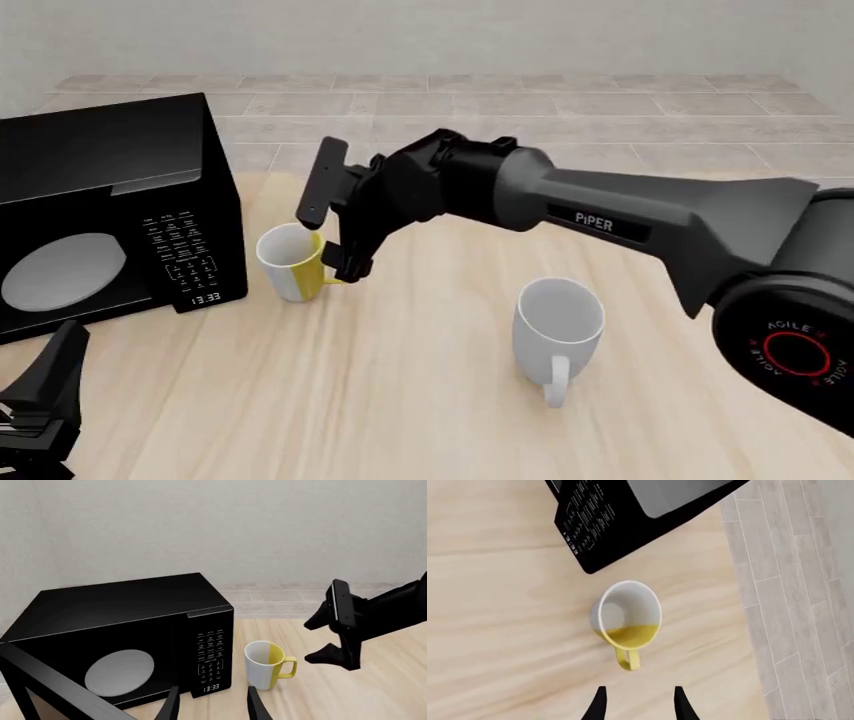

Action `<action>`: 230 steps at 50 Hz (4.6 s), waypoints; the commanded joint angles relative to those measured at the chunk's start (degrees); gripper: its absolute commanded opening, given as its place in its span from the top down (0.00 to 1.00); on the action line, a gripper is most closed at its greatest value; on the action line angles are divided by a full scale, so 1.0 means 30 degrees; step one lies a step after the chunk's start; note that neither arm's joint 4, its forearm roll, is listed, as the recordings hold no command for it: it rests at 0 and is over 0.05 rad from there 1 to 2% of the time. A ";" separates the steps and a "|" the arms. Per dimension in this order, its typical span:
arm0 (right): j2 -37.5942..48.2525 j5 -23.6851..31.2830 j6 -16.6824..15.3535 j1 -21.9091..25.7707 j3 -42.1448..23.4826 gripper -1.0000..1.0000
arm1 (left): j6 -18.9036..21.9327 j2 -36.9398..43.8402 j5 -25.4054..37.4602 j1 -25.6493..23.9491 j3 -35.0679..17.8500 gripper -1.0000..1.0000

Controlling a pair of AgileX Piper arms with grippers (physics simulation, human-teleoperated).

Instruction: Put the yellow and white mug to the front of the white mug.

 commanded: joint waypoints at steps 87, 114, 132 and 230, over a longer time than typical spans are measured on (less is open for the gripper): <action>0.4905 -0.0577 0.1363 -0.0480 -0.2933 0.00 | -0.0003 -0.0185 -0.0057 0.0017 0.0243 0.00; 0.4911 -0.0815 0.1907 -0.0407 -0.2520 1.00 | -0.0002 -0.0167 -0.0065 0.0023 0.0231 0.00; 0.3408 -0.0609 0.1831 -0.0562 -0.1703 1.00 | -0.0001 -0.0149 -0.0104 0.0024 0.0251 0.00; -0.9834 0.0613 0.2380 -0.3928 0.7005 1.00 | -0.0001 -0.0002 0.0108 0.0024 -0.0110 0.00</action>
